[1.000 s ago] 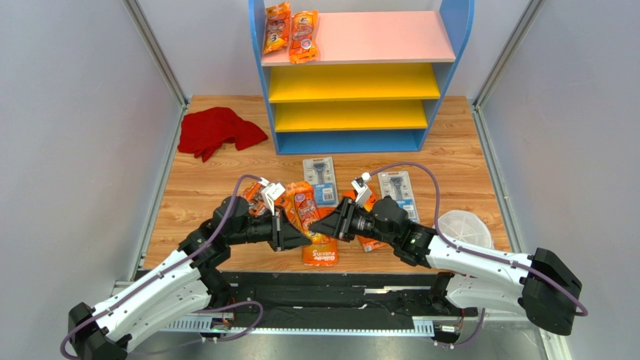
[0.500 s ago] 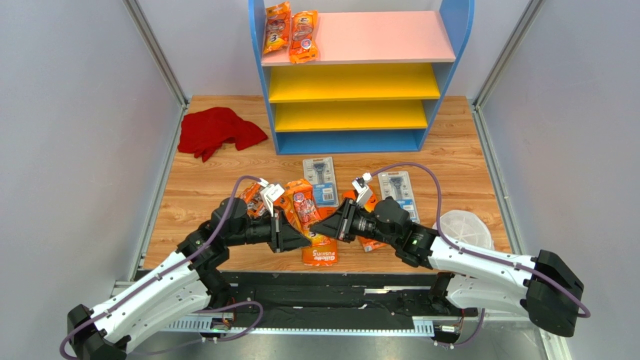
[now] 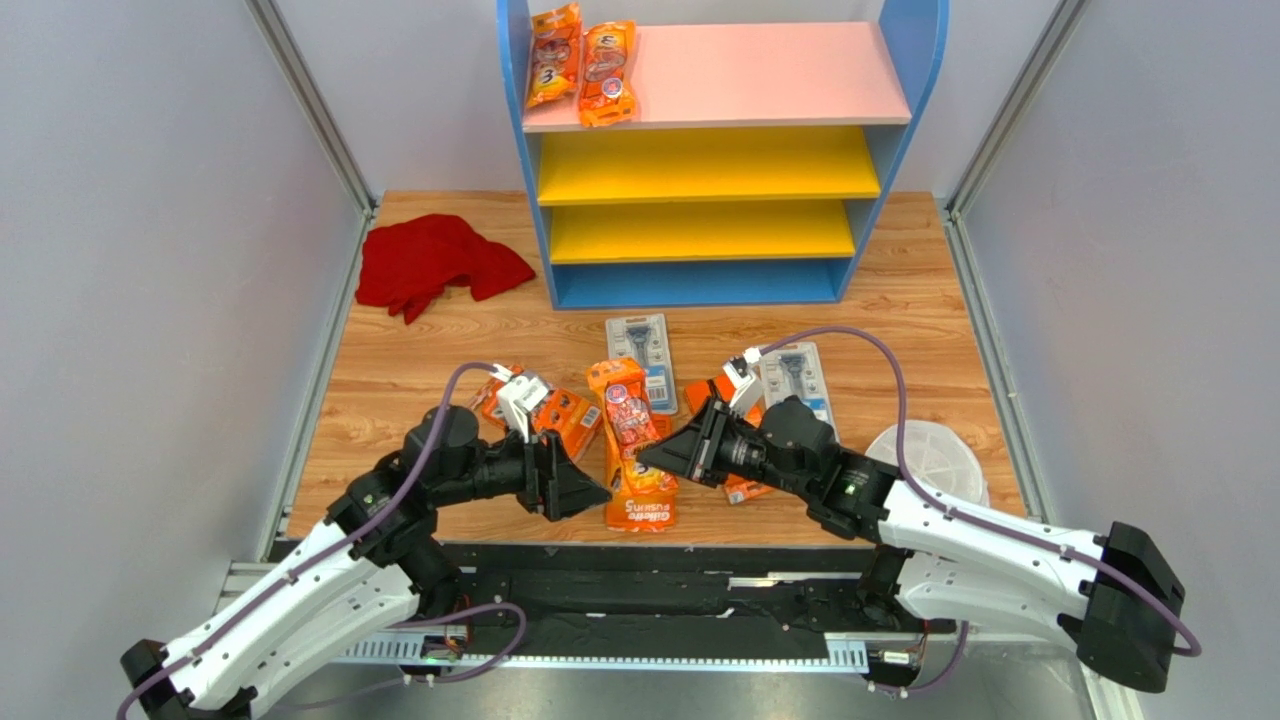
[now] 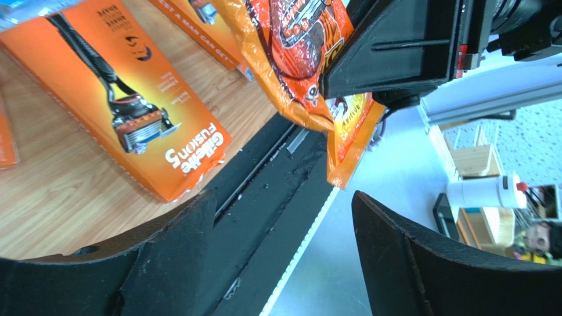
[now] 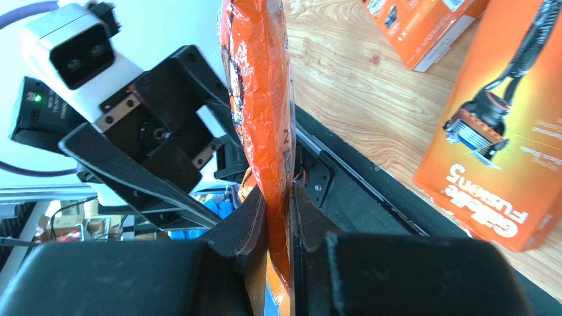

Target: Place and organize the shaving razors onto the shelf

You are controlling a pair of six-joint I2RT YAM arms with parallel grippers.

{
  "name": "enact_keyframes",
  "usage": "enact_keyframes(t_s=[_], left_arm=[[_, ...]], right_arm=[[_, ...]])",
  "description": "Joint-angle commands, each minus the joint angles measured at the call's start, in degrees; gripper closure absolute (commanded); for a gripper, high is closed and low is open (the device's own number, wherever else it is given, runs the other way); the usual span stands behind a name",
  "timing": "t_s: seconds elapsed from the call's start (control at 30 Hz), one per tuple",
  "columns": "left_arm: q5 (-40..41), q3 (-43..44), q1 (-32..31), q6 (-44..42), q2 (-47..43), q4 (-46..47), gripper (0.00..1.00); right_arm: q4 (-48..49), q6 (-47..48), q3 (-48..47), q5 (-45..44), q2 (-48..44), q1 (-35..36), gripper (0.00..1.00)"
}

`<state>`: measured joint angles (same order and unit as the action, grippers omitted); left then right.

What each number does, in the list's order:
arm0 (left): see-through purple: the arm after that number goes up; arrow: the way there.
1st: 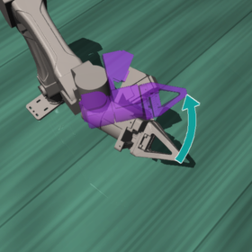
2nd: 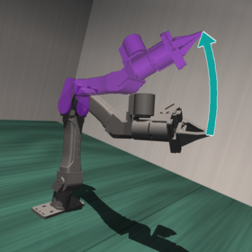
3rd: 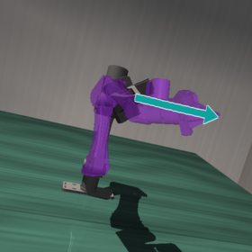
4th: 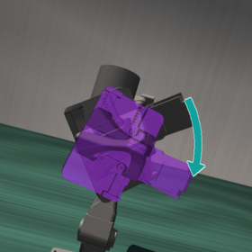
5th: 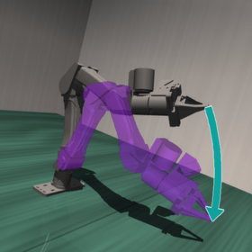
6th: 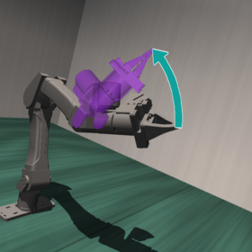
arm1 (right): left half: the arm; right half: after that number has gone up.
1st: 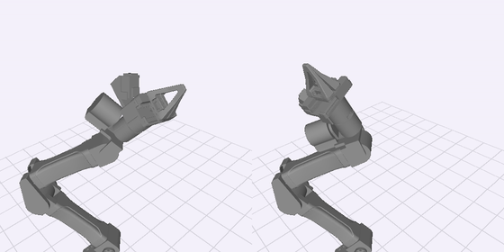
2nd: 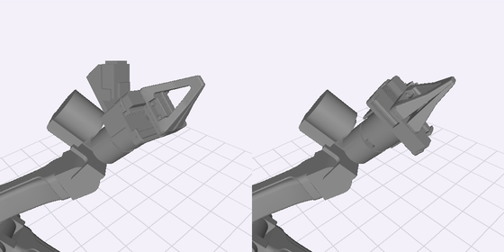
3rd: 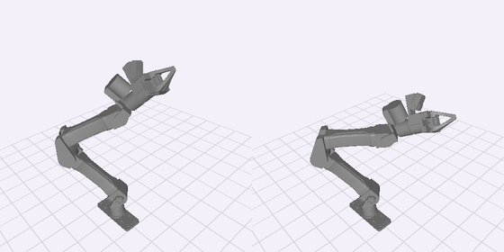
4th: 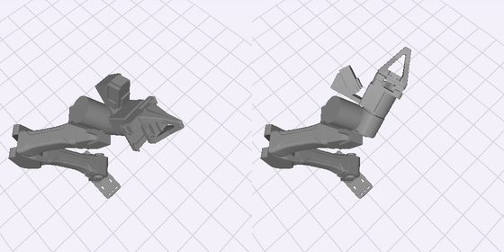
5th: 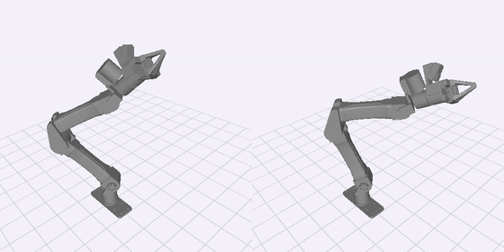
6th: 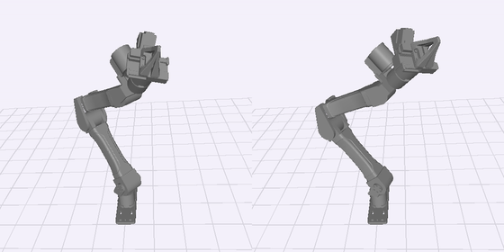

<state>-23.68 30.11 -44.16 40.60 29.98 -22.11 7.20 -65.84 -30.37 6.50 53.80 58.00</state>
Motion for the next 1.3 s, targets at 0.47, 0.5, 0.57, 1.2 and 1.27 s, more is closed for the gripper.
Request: enact_keyframes(t_s=[0.47, 0.5, 0.57, 1.2, 1.27], left_arm=[[9.8, 1.4, -0.1, -1.2, -0.2, -9.8, 0.01], [9.9, 1.2, -0.1, -1.3, 0.1, -9.8, 0.01], [10.0, 1.1, -0.1, -1.2, 0.5, -9.6, 0.01], [9.8, 0.0, -0.1, -0.7, 1.2, -9.4, 0.01], [9.9, -0.2, -0.1, -0.5, 1.3, -9.2, 0.01]], right_arm=[[-19.5, 7.1, -12.9, -8.2, -3.6, -0.1, 0.99], [-19.7, 7.3, -13.6, -8.4, -3.5, -0.1, 0.99], [-20.0, 8.3, -15.9, -8.8, -2.7, -0.3, 0.99], [-33.0, 21.9, -59.4, 4.9, 20.6, -15.4, 1.00], [-33.7, 22.0, -64.5, 6.9, 23.5, -17.5, 1.00]])
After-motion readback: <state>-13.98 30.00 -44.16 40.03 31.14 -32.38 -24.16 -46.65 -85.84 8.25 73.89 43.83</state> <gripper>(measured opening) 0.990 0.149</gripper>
